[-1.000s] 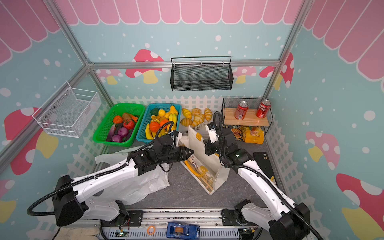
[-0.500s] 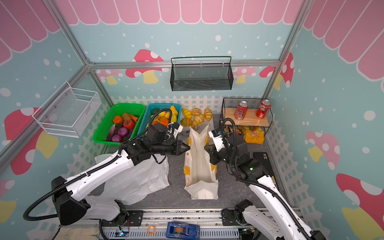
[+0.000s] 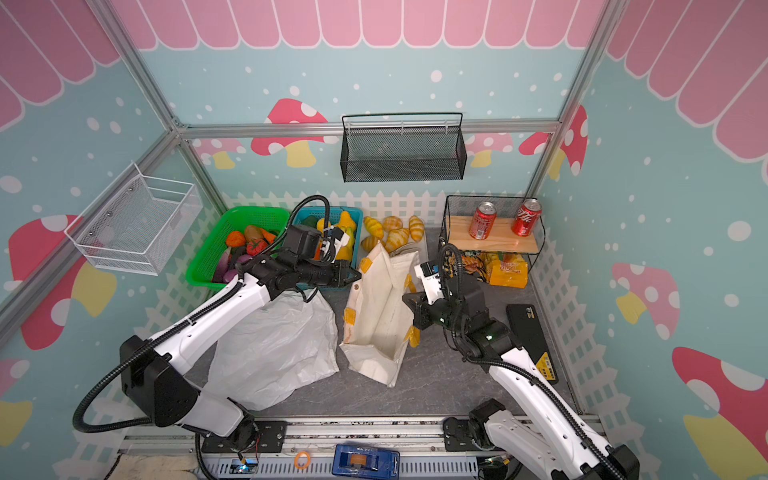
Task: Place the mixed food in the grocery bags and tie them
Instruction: 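Stand the white tote bag upright, holding its rim with both grippers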
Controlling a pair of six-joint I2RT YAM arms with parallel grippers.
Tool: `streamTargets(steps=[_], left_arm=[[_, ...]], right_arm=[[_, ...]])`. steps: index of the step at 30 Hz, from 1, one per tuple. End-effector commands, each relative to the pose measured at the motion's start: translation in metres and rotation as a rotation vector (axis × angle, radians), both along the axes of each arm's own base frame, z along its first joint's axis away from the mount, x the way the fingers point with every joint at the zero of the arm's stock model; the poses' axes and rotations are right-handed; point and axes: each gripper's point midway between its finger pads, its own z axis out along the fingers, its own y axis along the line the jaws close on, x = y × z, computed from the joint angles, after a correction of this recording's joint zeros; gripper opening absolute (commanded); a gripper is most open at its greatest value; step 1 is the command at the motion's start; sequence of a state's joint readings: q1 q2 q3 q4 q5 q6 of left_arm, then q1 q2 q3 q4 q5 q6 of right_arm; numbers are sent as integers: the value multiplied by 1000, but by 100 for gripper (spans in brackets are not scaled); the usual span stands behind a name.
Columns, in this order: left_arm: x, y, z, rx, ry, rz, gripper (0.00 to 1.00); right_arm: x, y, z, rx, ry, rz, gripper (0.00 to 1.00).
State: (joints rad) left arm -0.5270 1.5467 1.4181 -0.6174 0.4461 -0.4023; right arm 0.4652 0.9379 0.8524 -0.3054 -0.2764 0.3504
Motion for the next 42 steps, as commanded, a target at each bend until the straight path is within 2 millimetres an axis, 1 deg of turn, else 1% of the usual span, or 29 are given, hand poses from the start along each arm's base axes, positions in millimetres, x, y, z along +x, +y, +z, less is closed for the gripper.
streamTargets(steps=[1, 3, 5, 6, 8, 10, 12, 13, 14, 15, 16, 17, 18, 19, 21, 25, 27, 28, 31, 33, 35, 36, 38, 39, 40, 42], left_arm=[[3, -3, 14, -12, -57, -44, 0], [3, -3, 11, -13, -59, -46, 0], [3, -3, 9, -13, -63, -40, 0], [3, -2, 9, -16, -61, -40, 0], [2, -3, 8, -20, -64, -42, 0], [2, -2, 6, -19, -67, -43, 0], [2, -1, 5, -12, -70, -39, 0], [3, 0, 5, -6, -75, -33, 0], [4, 2, 5, 3, -82, -20, 1], [6, 6, 6, 16, -92, -4, 5], [8, 13, 6, 41, -105, 31, 12], [11, 22, 7, 70, -121, 76, 19], [11, 29, 4, 97, -132, 116, 28], [10, 35, 3, 119, -146, 144, 35], [0, 40, 2, 143, -156, 158, 45], [-22, 36, -6, 176, -134, 147, 64], [-26, 32, -14, 198, -122, 143, 67], [-24, 33, -19, 223, -122, 154, 69], [-14, 37, -34, 314, -129, 176, 69], [-6, 40, -39, 354, -137, 194, 69], [-1, 35, -42, 356, -133, 188, 65], [0, 29, -40, 334, -126, 172, 58], [-1, 17, -35, 276, -119, 143, 41], [0, 16, -30, 244, -122, 145, 31], [1, 19, -27, 212, -117, 155, 18], [4, 27, -24, 129, -91, 178, 4]], right_arm=[[23, -33, -10, -186, -16, -176, 14], [27, -28, -13, -172, -4, -166, 21], [31, -20, -16, -140, -1, -149, 32], [32, -18, -17, -130, -1, -144, 35], [38, -16, -19, -125, 1, -149, 43], [41, -12, -24, -127, 10, -143, 46], [44, -9, -27, -118, 18, -135, 48], [45, -8, -27, -112, 20, -136, 45], [46, -8, -29, -110, 26, -141, 37], [47, -8, -30, -110, 30, -149, 27], [48, -10, -30, -105, 34, -162, 16], [48, -11, -27, -94, 30, -173, 8], [47, -10, -25, -70, 29, -177, 4], [47, -8, -20, -30, 24, -179, 2], [43, -1, -15, 57, 27, -168, 0], [41, 2, -11, 144, 32, -175, 0], [42, 2, -10, 157, 27, -181, 0], [43, 2, -11, 159, 27, -180, 0], [44, 6, -12, 161, 30, -168, 0], [45, 8, -14, 157, 35, -158, 0], [45, 7, -18, 137, 33, -159, 0], [46, 4, -20, 108, 28, -162, 0], [51, -8, -26, -10, 15, -196, 0], [54, -17, -29, -98, 14, -223, 0], [56, -29, -33, -191, 22, -253, 0], [57, -50, -38, -336, 26, -309, 0]])
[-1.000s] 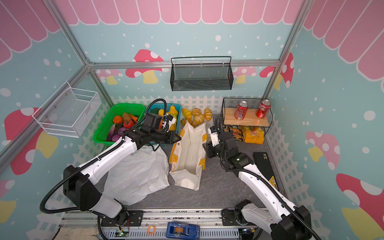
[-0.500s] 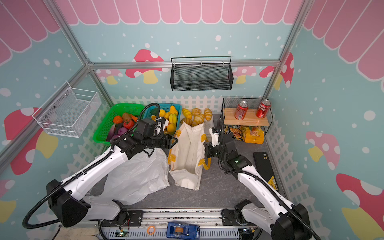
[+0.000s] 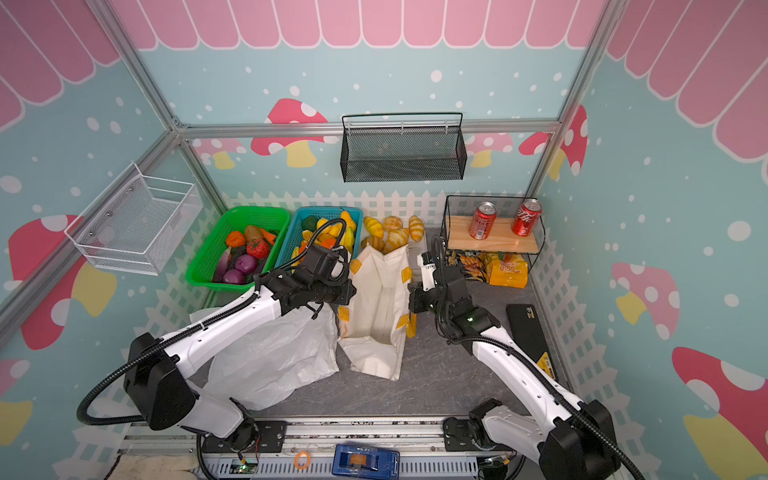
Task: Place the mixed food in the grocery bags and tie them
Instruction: 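Hold the bag rim with the left gripper while the right gripper grasps a red can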
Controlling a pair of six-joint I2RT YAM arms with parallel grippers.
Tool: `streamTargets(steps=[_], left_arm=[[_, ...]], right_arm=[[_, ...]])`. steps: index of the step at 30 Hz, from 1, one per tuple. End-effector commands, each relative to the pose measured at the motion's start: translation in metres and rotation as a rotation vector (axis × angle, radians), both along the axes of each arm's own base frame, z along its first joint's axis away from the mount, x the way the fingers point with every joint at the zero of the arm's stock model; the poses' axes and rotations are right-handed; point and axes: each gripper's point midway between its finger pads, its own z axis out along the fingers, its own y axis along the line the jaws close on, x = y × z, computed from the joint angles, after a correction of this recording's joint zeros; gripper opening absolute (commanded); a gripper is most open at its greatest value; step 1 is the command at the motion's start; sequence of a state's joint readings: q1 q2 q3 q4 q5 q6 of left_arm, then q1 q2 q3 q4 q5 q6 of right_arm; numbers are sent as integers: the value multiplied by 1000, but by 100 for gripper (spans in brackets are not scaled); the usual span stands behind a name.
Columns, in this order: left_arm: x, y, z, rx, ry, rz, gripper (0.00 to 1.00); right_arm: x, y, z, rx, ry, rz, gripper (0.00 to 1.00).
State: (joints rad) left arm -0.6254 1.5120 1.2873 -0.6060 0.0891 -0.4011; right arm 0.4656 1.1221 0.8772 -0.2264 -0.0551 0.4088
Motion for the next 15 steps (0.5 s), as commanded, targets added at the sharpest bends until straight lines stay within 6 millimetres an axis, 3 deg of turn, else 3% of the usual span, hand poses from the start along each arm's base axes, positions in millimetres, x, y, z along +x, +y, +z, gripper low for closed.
streamTargets(steps=[1, 3, 5, 10, 12, 15], left_arm=[[8, 10, 25, -176, -15, 33, 0], [11, 20, 21, -203, 6, 56, 0], [12, 22, 18, -192, 7, 62, 0], [14, 21, 18, -228, 19, 98, 0], [14, 24, 18, -237, 16, 122, 0], [12, 25, 19, -263, 14, 144, 0]], right_arm=[[4, -45, -4, -304, 4, -107, 0], [4, -52, 1, -348, 0, -125, 0], [5, -44, 18, -313, -33, -96, 6], [4, -12, 101, -146, -210, 43, 43], [6, -15, 121, -158, -260, 34, 55], [14, -38, 138, -195, -300, -42, 71]])
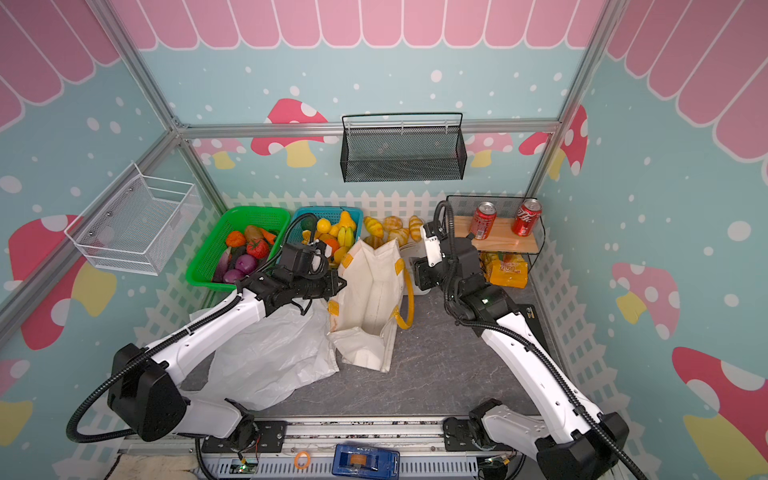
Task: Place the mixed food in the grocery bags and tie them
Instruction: 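Hold the bag rim with the left gripper while the right gripper grasps a red can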
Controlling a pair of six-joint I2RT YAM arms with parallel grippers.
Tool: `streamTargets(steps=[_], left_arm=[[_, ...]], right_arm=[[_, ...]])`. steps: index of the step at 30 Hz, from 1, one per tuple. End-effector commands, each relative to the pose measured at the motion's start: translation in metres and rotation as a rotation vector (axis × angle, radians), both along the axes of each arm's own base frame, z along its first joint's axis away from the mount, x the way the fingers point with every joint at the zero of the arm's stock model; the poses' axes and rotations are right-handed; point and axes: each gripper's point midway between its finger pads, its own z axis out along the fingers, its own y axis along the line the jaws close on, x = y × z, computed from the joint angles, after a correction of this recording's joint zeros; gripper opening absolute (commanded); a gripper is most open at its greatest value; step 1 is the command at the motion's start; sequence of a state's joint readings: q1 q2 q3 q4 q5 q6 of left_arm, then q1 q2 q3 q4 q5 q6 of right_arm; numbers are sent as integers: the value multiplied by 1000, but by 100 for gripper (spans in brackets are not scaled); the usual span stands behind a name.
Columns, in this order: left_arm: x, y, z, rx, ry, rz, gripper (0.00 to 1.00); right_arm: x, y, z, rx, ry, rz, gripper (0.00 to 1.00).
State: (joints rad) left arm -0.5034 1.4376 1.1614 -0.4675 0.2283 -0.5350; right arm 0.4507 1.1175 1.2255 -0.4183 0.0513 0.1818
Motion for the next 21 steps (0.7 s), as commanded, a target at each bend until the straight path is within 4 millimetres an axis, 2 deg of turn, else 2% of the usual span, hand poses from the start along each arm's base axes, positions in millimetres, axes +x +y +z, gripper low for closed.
streamTargets(steps=[1, 4, 7, 10, 14, 18, 21], left_arm=[[0, 0, 17, -71, -36, 35, 0], [-1, 2, 19, -91, -49, 51, 0], [-3, -1, 22, -121, -53, 44, 0], [-4, -3, 25, -139, -52, 32, 0], [-8, -8, 28, -173, -44, 18, 0], [-10, -10, 29, -189, -50, 14, 0], [-11, -11, 32, -196, -54, 6, 0]], right_arm=[[6, -27, 20, -33, -56, -63, 74], [19, -69, 27, -13, -73, -172, 85], [37, -107, 29, -26, -91, -292, 91], [58, -135, 32, 0, -88, -357, 92], [81, -146, 23, -19, -64, -398, 93], [90, -153, -10, -44, -1, -434, 93], [97, -171, -18, -62, 4, -486, 93]])
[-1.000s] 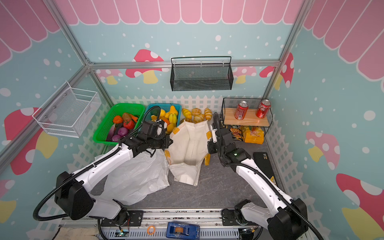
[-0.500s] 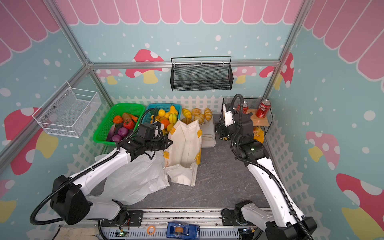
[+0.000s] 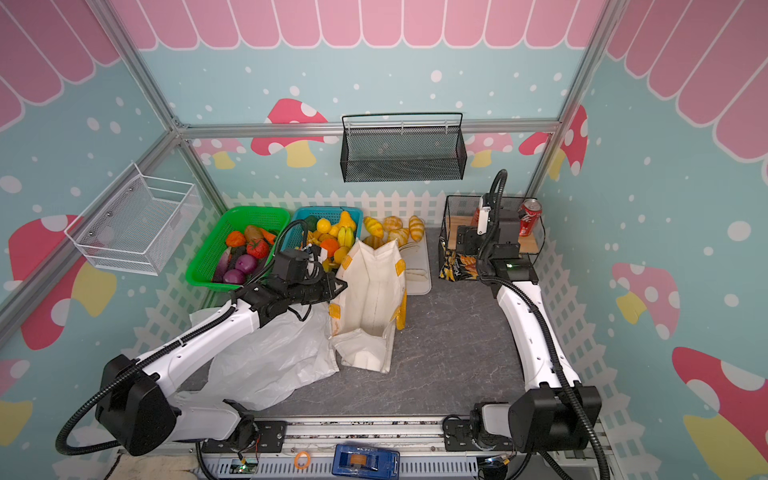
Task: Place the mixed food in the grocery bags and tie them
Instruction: 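Hold the bag rim with the left gripper while the right gripper grasps a red can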
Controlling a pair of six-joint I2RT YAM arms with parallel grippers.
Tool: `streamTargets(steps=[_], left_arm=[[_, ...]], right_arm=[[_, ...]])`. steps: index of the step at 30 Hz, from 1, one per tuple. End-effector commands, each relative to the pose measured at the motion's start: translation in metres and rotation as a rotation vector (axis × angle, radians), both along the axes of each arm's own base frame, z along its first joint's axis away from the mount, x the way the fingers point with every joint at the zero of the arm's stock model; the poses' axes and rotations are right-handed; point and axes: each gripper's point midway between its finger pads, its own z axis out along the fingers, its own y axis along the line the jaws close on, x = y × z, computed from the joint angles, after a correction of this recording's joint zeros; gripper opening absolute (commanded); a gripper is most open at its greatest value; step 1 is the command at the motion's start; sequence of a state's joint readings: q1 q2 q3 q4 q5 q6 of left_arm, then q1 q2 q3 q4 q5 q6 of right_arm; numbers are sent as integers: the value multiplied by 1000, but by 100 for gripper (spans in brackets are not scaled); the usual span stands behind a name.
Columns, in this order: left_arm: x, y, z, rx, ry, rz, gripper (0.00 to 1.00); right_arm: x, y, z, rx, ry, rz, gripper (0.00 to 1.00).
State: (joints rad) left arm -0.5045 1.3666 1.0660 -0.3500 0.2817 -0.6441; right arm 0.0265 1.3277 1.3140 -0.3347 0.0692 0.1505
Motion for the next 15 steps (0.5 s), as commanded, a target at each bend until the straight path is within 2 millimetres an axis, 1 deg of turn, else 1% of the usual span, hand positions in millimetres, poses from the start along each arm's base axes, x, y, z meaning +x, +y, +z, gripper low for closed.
streamTargets(steps=[1, 3, 5, 11, 15], left_arm=[[-1, -6, 24, -64, -58, -17, 0], [-2, -5, 25, -66, -61, -19, 0], [-1, -4, 27, -64, -70, -16, 0], [-1, -3, 28, -60, -82, -13, 0], [0, -3, 29, -57, -86, -13, 0]], right_arm=[[11, -23, 3, -23, -30, -68, 93], [21, -33, 8, -17, -48, -84, 93], [33, -38, 10, -2, -54, -82, 94], [75, -38, 0, 42, -40, -37, 96], [99, -44, -9, 48, -29, -44, 97]])
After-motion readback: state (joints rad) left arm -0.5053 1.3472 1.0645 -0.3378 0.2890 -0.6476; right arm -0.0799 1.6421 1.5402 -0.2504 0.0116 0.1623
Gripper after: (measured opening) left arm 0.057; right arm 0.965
